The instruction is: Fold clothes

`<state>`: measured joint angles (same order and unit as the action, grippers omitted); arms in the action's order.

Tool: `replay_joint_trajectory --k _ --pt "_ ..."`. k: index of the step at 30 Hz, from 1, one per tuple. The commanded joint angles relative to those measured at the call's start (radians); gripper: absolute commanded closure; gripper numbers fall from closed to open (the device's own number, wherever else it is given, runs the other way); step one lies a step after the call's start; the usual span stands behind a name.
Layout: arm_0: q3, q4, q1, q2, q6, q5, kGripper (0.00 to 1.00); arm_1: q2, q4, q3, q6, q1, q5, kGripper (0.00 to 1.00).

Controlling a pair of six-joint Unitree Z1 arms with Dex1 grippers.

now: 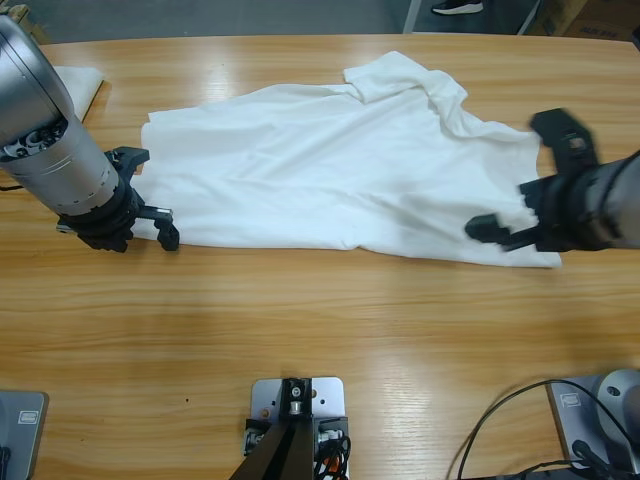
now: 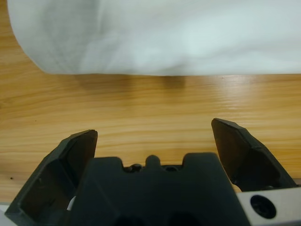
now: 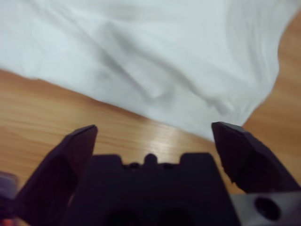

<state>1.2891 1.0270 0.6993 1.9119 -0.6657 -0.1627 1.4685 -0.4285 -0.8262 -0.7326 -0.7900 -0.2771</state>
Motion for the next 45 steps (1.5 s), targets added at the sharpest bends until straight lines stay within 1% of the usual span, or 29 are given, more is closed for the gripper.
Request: replay_joint_trajectory --k 1,4,9,11,17,22,28,37,39,41,43,45 --pt "-0.025 0.015 0.022 0.025 -0.011 0.014 0.041 0.29 0.086 0.063 0.101 -0.127 -0.153 0.004" --pt "-0.027 0.023 0.022 0.024 -0.011 0.012 0.041 0.335 0.1 0.048 0.142 -0.127 -0.173 0.098" --pt "-0.022 0.024 0.022 0.025 -0.01 0.014 0.041 0.362 0.1 0.014 0.182 -0.127 -0.197 0.161" --pt "-0.023 0.024 0.023 0.029 -0.01 0.014 0.041 0.354 0.1 0.001 0.203 -0.127 -0.203 0.22" --pt "-0.024 0.024 0.031 0.033 -0.011 0.014 0.041 0.381 0.1 -0.003 0.226 -0.11 -0.212 0.239" --pt "-0.024 0.025 0.031 0.033 -0.011 0.014 0.041 0.408 0.11 -0.004 0.235 -0.106 -0.217 0.235" --pt "-0.026 0.028 0.034 0.033 -0.011 0.014 0.041 0.406 0.11 -0.001 0.266 -0.065 -0.24 0.239" --pt "-0.025 0.03 0.034 0.033 -0.01 0.012 0.041 0.439 0.129 0.001 0.3 -0.044 -0.241 0.239" --pt "-0.025 0.031 0.034 0.033 -0.009 0.012 0.041 0.444 0.135 0.002 0.311 -0.037 -0.241 0.29" --pt "-0.024 0.031 0.034 0.034 -0.01 0.012 0.041 0.45 0.139 0.003 0.323 -0.028 -0.241 0.312" --pt "-0.024 0.03 0.034 0.033 -0.01 0.012 0.041 0.444 0.14 0.004 0.333 -0.017 -0.245 0.4" --pt "-0.024 0.03 0.034 0.035 -0.011 0.012 0.041 0.435 0.14 0.004 0.34 -0.008 -0.245 0.684"
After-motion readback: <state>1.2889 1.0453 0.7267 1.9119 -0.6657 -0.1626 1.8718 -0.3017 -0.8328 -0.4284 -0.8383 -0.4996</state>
